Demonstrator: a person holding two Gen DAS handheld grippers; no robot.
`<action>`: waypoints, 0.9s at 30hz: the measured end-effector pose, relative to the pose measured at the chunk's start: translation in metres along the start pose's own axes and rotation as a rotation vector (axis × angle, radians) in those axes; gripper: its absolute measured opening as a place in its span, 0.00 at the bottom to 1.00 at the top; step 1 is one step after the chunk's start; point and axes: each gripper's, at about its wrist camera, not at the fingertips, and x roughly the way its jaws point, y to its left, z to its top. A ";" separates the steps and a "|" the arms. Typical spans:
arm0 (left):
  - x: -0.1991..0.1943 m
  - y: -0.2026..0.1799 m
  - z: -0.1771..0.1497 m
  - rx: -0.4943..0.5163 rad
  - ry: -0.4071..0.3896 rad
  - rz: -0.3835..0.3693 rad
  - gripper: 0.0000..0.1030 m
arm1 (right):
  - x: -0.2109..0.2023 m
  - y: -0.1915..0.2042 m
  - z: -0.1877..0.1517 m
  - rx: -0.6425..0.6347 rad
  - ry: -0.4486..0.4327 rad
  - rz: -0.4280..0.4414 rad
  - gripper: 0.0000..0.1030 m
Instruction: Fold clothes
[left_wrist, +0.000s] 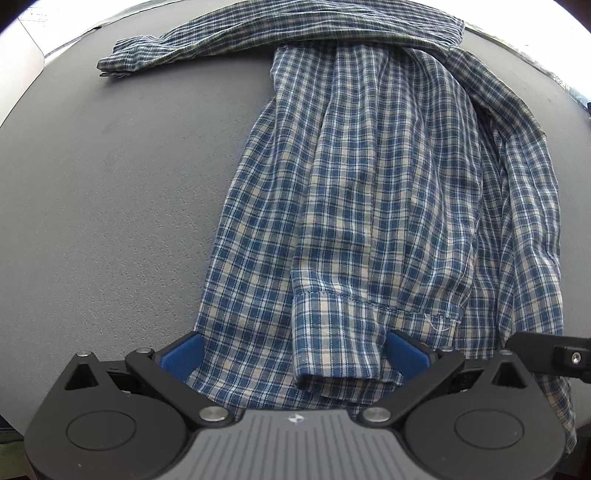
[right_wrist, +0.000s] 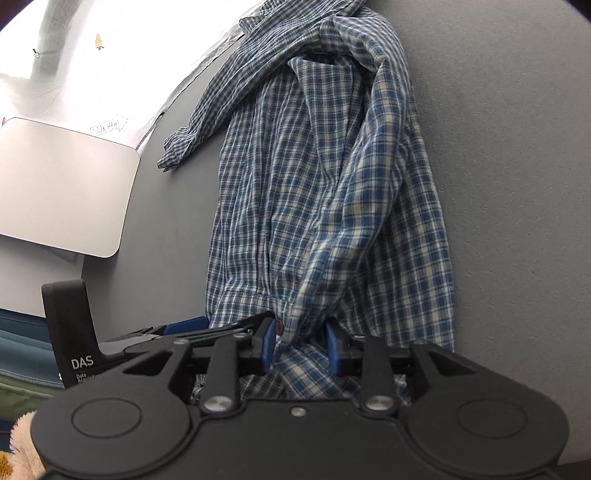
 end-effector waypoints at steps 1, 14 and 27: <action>0.000 0.000 0.001 0.006 -0.001 -0.002 1.00 | 0.001 -0.001 -0.001 0.012 0.006 0.006 0.30; 0.005 -0.037 0.025 0.030 -0.010 -0.009 1.00 | 0.009 -0.020 -0.012 0.159 0.009 0.051 0.26; -0.019 0.006 0.001 0.032 0.020 -0.013 1.00 | 0.031 -0.010 -0.009 0.062 0.107 -0.014 0.26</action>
